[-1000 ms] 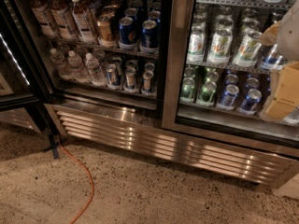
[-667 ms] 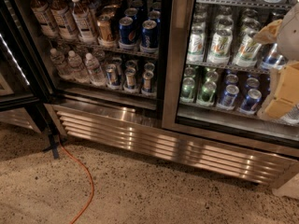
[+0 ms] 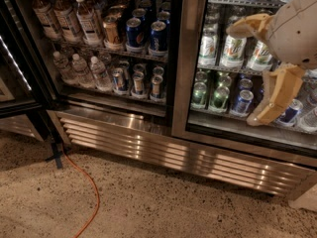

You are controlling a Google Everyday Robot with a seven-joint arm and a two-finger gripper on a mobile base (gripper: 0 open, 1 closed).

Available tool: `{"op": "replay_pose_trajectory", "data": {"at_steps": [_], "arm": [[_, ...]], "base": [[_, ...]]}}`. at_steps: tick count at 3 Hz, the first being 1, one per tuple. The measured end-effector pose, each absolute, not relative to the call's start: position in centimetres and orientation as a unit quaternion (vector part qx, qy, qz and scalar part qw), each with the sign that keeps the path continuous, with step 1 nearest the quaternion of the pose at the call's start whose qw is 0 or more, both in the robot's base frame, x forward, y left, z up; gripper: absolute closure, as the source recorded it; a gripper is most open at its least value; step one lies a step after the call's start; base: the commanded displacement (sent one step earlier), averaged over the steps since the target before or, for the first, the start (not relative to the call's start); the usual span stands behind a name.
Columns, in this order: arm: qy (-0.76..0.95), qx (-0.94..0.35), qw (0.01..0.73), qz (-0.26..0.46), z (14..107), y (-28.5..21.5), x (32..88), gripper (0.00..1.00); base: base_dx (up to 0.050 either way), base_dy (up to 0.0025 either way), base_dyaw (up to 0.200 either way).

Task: Open right fridge door

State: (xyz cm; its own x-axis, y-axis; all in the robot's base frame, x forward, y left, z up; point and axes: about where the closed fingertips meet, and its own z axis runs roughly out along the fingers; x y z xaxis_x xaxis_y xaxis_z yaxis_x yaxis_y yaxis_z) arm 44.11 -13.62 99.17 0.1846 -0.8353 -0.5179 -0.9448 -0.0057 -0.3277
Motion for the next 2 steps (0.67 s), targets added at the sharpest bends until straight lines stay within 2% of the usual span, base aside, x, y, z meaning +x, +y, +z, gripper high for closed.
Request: {"op": "replay_pose_trajectory", "data": {"at_steps": [2], "arm": [[0.609,-0.683,0.378,0.139,99.4,-8.4,47.8,0.0]], "base": [[0.0,0.0,0.0]]}}
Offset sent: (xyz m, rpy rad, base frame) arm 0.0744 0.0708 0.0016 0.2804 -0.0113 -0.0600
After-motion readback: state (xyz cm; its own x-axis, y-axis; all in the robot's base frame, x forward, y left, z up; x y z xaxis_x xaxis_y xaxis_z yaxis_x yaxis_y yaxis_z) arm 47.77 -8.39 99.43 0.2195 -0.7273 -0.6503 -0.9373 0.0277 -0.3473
